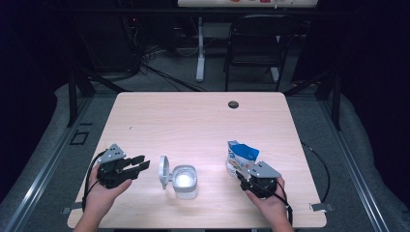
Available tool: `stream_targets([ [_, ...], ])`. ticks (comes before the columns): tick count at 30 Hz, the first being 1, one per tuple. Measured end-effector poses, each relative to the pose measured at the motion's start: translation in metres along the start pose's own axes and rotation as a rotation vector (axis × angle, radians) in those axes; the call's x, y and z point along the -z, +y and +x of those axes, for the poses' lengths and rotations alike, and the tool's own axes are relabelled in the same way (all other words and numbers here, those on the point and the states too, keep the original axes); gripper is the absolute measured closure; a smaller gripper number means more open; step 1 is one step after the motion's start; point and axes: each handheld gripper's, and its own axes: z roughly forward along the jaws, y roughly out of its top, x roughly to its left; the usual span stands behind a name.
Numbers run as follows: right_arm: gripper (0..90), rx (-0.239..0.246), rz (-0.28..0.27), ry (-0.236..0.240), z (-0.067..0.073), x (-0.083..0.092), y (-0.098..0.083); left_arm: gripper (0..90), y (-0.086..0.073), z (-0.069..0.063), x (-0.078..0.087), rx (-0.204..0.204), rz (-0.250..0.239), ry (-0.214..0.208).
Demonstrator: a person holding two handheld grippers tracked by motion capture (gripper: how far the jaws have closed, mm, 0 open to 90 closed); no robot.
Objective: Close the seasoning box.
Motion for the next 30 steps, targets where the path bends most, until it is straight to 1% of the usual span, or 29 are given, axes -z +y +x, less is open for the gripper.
stream_targets([
  [2, 45.5, -0.004, -0.002, -0.005, -0.001, 0.001, 0.0, 67.5, 0.001, -0.001, 0.001, -0.009, -0.002, -0.005],
  [5, 45.2, -0.018, -0.005, -0.002, -0.003, 0.002, -0.001, 68.1, 0.002, -0.003, 0.001, -0.012, -0.002, -0.008],
  [7, 45.2, -0.019, -0.002, 0.004, -0.004, 0.002, -0.002, 68.4, 0.003, -0.004, 0.001, -0.014, -0.006, -0.01],
  [10, 45.2, -0.021, 0.006, 0.011, -0.005, 0.003, -0.002, 69.0, 0.004, -0.005, 0.002, -0.021, -0.005, -0.014],
  [15, 45.0, -0.032, 0.026, 0.009, -0.007, 0.003, -0.003, 70.9, 0.005, -0.006, 0.003, -0.023, -0.006, -0.025],
  [17, 44.9, -0.045, 0.034, 0.018, -0.009, 0.003, -0.004, 72.4, 0.005, -0.006, 0.004, -0.024, 0.0, -0.027],
  [19, 44.7, -0.05, 0.036, 0.02, -0.01, 0.004, -0.004, 74.3, 0.006, -0.007, 0.004, -0.027, 0.006, -0.031],
  [20, 44.3, -0.052, 0.039, 0.022, -0.01, 0.004, -0.004, 74.9, 0.005, -0.008, 0.004, -0.026, -0.003, -0.034],
  [23, 43.6, -0.058, 0.051, 0.024, -0.011, 0.004, -0.005, 77.8, 0.006, -0.01, 0.003, -0.031, 0.001, -0.045],
  [27, 43.5, -0.063, 0.055, 0.026, -0.013, 0.004, -0.005, 83.9, 0.006, -0.013, 0.003, -0.041, 0.013, -0.065],
  [30, 43.3, -0.069, 0.048, 0.025, -0.014, 0.005, -0.005, 90.0, 0.007, -0.016, 0.003, -0.053, 0.01, -0.085],
])
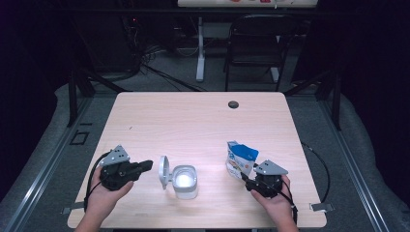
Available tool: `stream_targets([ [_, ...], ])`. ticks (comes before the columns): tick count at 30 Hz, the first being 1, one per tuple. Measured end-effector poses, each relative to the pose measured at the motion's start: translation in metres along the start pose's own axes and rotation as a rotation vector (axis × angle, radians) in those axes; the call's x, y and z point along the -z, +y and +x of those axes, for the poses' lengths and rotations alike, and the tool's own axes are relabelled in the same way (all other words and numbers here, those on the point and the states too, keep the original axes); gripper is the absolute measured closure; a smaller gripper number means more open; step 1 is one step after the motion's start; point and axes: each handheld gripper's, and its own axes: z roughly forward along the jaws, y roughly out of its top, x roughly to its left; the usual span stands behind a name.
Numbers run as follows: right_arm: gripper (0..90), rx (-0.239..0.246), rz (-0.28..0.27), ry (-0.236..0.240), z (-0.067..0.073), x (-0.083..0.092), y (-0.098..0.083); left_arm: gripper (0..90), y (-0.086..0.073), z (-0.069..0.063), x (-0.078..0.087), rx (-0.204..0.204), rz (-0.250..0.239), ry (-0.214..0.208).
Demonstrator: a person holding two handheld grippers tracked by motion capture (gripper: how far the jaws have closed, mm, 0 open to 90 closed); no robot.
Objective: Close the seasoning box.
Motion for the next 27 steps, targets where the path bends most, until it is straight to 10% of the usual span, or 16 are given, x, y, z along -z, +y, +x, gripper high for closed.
stream_targets([
  [27, 42.7, -0.002, 0.007, 0.004, -0.001, -0.001, -0.002, 90.0, 0.01, -0.02, 0.002, -0.064, 0.008, -0.056],
])
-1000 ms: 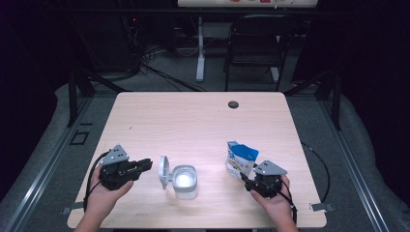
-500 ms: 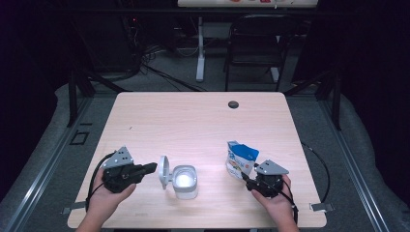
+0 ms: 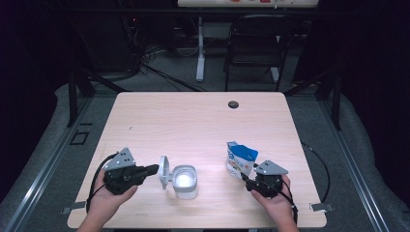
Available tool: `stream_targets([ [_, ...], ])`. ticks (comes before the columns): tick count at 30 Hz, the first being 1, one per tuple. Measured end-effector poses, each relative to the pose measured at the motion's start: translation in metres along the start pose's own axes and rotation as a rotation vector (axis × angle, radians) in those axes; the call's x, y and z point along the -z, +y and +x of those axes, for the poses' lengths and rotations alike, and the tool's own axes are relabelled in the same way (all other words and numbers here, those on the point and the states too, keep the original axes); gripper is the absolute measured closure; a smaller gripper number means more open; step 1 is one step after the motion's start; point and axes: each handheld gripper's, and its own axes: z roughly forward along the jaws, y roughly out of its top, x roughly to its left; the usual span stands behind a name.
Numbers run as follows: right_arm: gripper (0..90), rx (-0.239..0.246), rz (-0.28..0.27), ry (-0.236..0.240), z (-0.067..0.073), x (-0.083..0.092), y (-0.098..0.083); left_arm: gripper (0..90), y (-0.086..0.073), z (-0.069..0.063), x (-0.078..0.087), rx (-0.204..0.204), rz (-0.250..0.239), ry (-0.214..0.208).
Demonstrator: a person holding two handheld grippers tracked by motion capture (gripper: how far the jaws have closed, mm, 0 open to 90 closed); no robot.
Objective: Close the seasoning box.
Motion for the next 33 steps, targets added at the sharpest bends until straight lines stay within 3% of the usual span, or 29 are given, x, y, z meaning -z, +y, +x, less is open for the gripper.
stream_targets([
  [13, 42.5, -0.004, 0.004, 0.003, 0.0, 0.0, 0.0, 90.0, 0.001, -0.005, -0.005, -0.002, 0.002, -0.015],
  [19, 42.5, 0.003, 0.007, 0.003, 0.001, -0.001, 0.0, 90.0, 0.002, -0.014, -0.014, -0.032, 0.021, -0.039],
  [33, 42.4, -0.004, 0.008, 0.006, 0.001, -0.002, -0.001, 90.0, 0.002, -0.017, -0.017, -0.041, 0.027, -0.038],
])
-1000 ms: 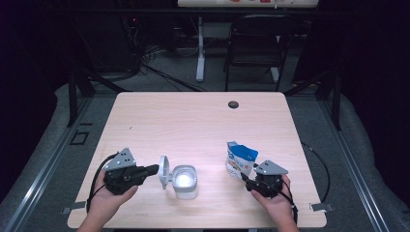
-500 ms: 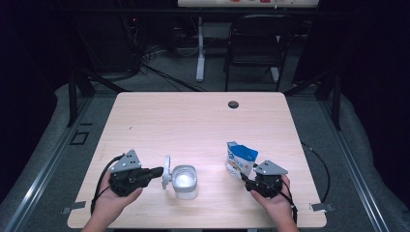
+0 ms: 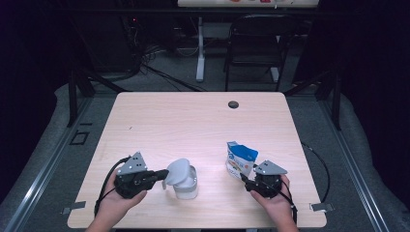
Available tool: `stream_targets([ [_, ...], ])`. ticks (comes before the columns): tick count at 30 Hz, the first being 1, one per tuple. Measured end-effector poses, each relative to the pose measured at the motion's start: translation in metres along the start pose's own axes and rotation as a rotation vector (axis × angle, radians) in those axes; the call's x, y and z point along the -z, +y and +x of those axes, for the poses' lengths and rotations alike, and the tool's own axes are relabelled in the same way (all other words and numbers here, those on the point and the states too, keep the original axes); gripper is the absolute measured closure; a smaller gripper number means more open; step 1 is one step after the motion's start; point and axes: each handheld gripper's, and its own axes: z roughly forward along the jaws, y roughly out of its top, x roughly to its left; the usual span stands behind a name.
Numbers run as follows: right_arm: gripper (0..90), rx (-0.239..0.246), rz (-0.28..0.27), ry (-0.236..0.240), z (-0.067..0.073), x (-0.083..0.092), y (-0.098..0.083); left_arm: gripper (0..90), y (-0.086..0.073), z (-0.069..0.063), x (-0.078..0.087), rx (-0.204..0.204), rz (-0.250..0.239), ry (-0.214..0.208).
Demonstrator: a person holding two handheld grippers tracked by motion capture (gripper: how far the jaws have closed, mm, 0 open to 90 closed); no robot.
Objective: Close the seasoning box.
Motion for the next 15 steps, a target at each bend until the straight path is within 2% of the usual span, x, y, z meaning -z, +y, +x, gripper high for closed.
stream_targets([
  [15, 39.9, -0.006, 0.007, 0.007, -0.0001, 0.0016, 0.0017, 90.0, -0.0049, 0.0108, 0.0062, 0.037, -0.015, 0.022],
])
